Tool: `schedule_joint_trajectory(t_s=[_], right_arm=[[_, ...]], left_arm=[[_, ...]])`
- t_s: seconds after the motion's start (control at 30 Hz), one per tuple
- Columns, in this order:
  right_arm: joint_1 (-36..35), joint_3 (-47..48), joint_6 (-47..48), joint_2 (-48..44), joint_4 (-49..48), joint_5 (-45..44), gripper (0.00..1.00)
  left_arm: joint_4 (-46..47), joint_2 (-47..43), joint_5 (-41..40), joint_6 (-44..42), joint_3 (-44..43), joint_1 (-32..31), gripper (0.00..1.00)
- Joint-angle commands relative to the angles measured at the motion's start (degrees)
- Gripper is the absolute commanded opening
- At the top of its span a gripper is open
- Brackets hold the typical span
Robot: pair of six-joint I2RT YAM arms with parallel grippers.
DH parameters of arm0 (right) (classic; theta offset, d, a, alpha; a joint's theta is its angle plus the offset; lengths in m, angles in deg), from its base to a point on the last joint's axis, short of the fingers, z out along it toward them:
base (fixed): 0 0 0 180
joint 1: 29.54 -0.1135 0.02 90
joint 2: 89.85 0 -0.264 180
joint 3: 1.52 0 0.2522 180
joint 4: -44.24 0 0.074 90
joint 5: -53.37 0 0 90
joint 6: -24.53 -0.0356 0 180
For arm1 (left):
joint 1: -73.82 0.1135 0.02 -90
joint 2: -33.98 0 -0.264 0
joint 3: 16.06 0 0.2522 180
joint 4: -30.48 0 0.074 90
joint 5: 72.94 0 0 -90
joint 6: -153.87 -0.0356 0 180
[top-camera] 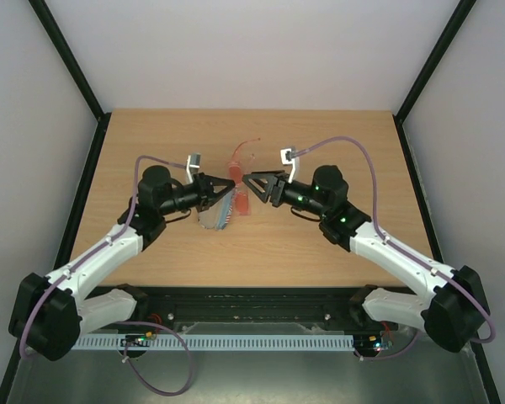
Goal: Organize the sunglasses
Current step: Fold the sunglasses at the center of the board.
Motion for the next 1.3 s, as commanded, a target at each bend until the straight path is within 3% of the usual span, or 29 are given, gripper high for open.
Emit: schedule_joint_trajectory(t_s=[0.0,0.27,0.6,0.9,1.27], right_arm=[[-0.15,5.32,2.76,2.78,6.85,-4.94,0.51],[-0.13,9.52,4.07,7.82,13.91,-5.60,0.52],[0.06,6.41,-1.65,2.52,7.14,-8.42,0.57],[1.05,11.35,-11.59,1.53,12.17,-13.13,0.73],[1.21,21.17,-8.79,11.50,9.41,6.25,0.80]], left_arm=[[-2.12,-2.71,2.72,-5.42,-3.17,0.18,0.02],[-2.80,-3.82,4.91,-7.15,-4.02,0.18,0.02],[-7.28,-5.89,5.87,-12.10,-3.88,1.41,0.02],[-11.28,-8.96,8.65,-14.93,-4.84,4.48,0.02],[-15.23,-10.06,13.81,-20.39,-6.42,4.48,0.02]])
